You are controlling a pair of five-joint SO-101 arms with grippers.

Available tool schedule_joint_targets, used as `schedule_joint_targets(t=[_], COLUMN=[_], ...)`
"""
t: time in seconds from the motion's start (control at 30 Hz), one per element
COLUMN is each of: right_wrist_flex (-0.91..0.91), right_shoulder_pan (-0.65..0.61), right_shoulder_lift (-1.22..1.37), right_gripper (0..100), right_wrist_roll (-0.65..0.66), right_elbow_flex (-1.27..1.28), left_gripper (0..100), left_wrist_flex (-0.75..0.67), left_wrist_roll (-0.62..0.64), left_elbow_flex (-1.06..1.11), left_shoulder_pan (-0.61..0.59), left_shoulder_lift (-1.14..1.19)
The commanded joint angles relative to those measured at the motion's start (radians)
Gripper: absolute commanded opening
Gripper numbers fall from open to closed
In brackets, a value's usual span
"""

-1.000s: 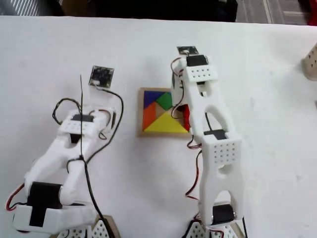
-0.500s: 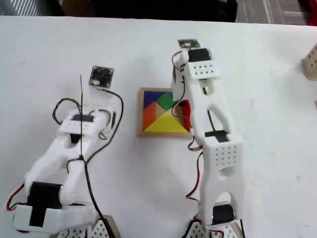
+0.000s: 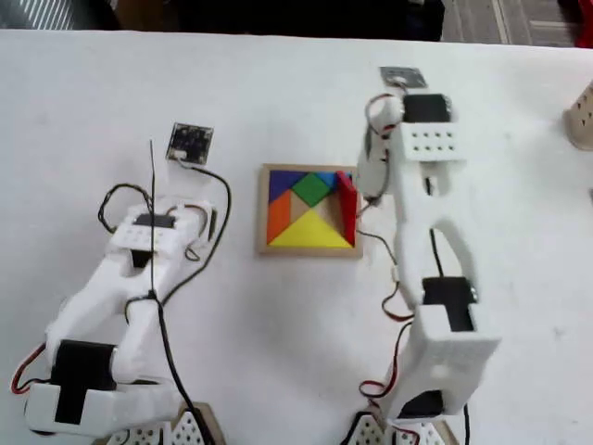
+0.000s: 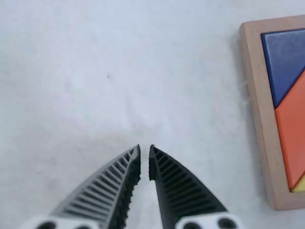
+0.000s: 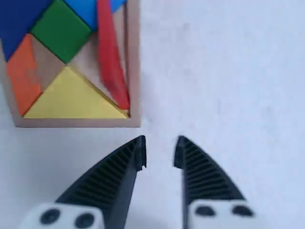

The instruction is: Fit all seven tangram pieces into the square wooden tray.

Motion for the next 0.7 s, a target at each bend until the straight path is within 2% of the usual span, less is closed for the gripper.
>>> schedule_joint_targets(t=[0.0,0.2,0.27,0.43,0.67], right_wrist_flex=[-0.09,-0.266,-0.329,-0.527,-0.634], right_shoulder_pan=[0.096,0.2,0.232,0.314,0.387], right_shoulder_lift=[-0.07,-0.107,-0.148,-0.243,-0.308], right_gripper=[2.0,1.8,1.8,1.8,1.8], right_wrist_roll=[0.009,0.014,0.052,0.103,0.147], right_elbow_flex=[0.155,0.393,0.479,0.712,0.821], left_gripper=[6,3,2,2,2], left_wrist_flex=[-0.026,-0.015,0.011,0.025,0.095], left_wrist_roll=[0.002,0.115,0.135,0.143,0.144], left_elbow_flex=[-0.018,-0.058,-0.074,-0.124,-0.307], left_shoulder_pan=[0.005,0.12,0.16,0.269,0.504], left_shoulder_lift=[-0.051,-0.064,-0.094,-0.17,-0.182])
